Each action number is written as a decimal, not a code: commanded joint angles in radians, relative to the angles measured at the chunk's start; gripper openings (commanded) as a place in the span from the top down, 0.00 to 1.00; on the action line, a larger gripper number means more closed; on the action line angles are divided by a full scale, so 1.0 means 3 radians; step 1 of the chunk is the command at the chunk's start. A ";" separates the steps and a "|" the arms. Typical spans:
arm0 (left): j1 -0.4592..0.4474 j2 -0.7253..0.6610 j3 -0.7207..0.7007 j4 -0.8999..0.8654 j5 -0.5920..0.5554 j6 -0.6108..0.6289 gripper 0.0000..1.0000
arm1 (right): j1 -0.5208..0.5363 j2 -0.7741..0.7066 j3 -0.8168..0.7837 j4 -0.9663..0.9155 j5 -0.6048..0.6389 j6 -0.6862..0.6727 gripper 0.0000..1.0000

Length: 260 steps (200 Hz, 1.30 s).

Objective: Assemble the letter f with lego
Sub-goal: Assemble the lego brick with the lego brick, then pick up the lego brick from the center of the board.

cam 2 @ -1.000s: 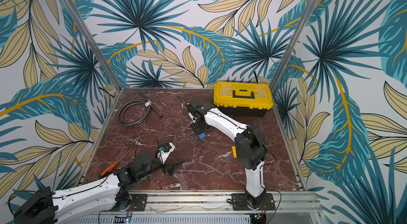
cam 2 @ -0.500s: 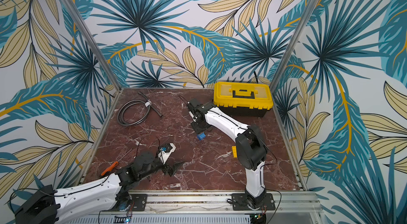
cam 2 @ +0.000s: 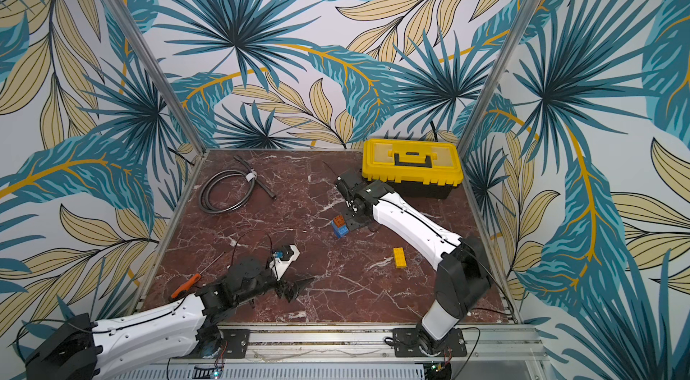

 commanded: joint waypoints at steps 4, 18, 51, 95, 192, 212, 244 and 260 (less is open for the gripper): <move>-0.0012 0.0057 0.0108 0.0037 0.0277 0.0106 0.01 | -0.0156 -0.0316 -0.0520 -0.0046 0.0214 0.0467 0.42; -0.0015 0.0092 0.0127 0.0041 0.0403 0.0140 0.01 | -0.0262 -0.0481 -0.0757 -0.0022 0.0268 0.0587 0.41; -0.0013 0.0165 0.0168 0.0039 0.0564 0.0179 0.00 | -0.0529 -0.0540 -0.1048 -0.0030 0.0260 0.0736 0.38; -0.0011 0.0096 0.0136 0.0039 0.0522 0.0169 0.01 | -0.0721 -0.0335 -0.1232 0.0075 0.0134 0.0780 0.38; -0.0011 0.0012 0.0083 0.0039 0.0432 0.0136 0.00 | -0.0953 -0.0010 -0.1350 0.0412 -0.0168 0.0640 0.44; -0.0011 0.0005 0.0076 0.0039 0.0426 0.0132 0.01 | -0.0999 0.0037 -0.1366 0.0456 -0.0193 0.0616 0.45; -0.0011 0.0010 0.0078 0.0039 0.0418 0.0129 0.01 | -0.1050 0.0074 -0.1386 0.0502 -0.0216 0.0584 0.47; -0.0014 0.0009 0.0078 0.0039 0.0409 0.0128 0.00 | -0.1071 0.0095 -0.1392 0.0518 -0.0237 0.0573 0.48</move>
